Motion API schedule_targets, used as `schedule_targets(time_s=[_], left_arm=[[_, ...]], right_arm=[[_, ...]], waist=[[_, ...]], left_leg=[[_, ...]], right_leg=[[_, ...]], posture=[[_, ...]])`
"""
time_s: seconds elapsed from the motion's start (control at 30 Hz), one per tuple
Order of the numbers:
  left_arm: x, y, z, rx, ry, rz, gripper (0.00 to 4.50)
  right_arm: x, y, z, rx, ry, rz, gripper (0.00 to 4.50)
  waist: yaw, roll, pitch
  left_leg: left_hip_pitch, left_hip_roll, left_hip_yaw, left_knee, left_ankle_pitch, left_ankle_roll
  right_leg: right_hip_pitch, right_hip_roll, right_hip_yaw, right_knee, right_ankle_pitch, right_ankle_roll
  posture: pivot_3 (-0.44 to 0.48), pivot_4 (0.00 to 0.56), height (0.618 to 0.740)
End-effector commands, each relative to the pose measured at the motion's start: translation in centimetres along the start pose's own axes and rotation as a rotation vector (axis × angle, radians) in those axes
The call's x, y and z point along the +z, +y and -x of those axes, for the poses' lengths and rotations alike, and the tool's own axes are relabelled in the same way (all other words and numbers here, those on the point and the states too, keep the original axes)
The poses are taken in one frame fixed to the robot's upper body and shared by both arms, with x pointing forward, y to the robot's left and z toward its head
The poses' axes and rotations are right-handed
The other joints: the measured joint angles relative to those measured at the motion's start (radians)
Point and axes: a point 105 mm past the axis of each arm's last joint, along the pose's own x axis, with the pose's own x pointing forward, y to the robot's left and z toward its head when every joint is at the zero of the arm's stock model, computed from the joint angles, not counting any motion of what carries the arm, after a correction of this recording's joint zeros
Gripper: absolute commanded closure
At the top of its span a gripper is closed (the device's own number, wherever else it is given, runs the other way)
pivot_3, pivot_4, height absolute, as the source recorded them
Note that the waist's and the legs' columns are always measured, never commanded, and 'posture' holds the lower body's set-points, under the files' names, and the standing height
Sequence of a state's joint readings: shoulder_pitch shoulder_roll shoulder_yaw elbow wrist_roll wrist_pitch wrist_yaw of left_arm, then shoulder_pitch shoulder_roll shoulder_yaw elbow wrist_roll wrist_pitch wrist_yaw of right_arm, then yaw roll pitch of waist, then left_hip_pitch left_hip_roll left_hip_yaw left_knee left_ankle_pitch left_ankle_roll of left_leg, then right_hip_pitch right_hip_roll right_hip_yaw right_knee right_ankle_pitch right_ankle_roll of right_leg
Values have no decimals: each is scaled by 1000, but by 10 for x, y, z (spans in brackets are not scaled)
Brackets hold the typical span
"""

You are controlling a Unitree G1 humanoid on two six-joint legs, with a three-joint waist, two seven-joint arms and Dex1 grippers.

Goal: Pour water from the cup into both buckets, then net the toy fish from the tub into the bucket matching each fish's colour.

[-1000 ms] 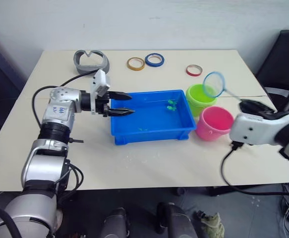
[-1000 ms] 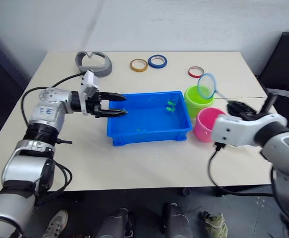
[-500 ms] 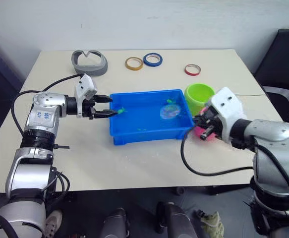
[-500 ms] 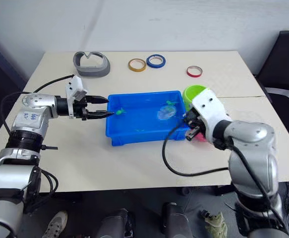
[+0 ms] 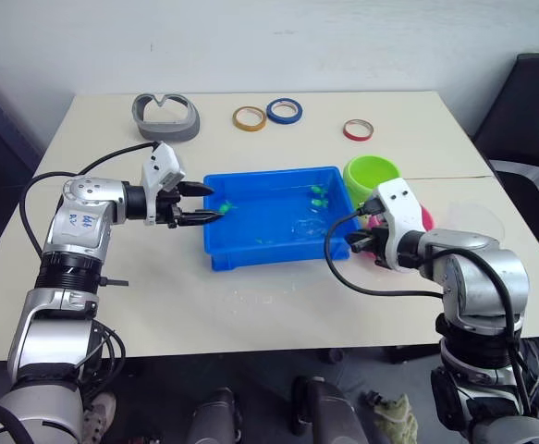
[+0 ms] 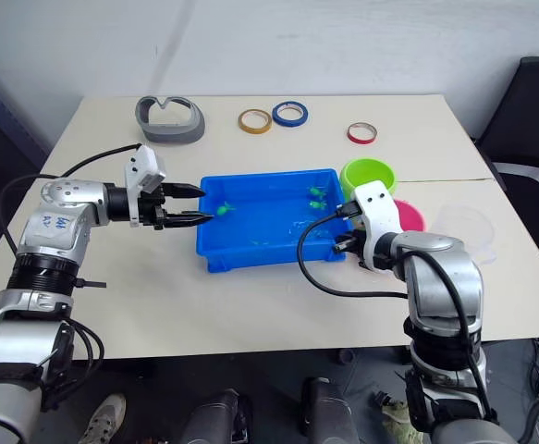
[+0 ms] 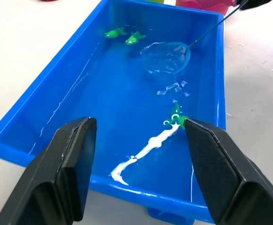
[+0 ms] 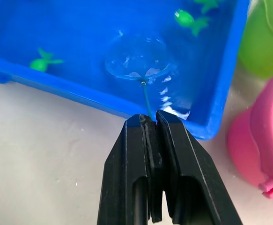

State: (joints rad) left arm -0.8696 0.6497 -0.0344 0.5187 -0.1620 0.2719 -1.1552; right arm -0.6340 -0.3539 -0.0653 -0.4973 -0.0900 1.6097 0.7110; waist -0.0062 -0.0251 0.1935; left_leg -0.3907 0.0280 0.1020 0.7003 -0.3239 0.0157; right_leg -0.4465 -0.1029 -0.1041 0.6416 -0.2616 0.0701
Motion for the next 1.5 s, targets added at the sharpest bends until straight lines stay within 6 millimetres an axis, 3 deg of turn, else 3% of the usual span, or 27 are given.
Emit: schedule_targets(time_s=[0.03, 0.4, 0.77, 1.5], left_arm=[[13, 4, 12, 29, -35, -35, 1216], [19, 4, 15, 32, -43, -47, 1216], [21, 3, 11, 26, -61, -54, 1216], [35, 3, 13, -25, -145, -78, 1216]], right_arm=[[7, -6, 1, -46, -30, -34, 4500], [19, -18, -12, -119, -86, -85, 4500], [32, -12, -14, -93, -165, -78, 4500], [26, 25, 40, 80, -234, 145, 4500]], waist=[[-1, 0, 0], [-2, 0, 0], [-3, 0, 0], [-2, 0, 0]], left_leg=[[0, 0, 0, 0, 0, 0], [0, 0, 0, -1, 0, 0], [0, 1, 0, -1, 0, 0], [-1, 1, 0, -3, -1, 1]], right_leg=[[0, 0, 0, 0, 0, 0], [0, 0, 0, 0, 0, 0], [0, 0, 0, -1, 0, 0], [0, 0, 0, -4, 0, 0]], posture=[[0, 150, 713], [0, 150, 713], [0, 150, 713], [0, 150, 713]])
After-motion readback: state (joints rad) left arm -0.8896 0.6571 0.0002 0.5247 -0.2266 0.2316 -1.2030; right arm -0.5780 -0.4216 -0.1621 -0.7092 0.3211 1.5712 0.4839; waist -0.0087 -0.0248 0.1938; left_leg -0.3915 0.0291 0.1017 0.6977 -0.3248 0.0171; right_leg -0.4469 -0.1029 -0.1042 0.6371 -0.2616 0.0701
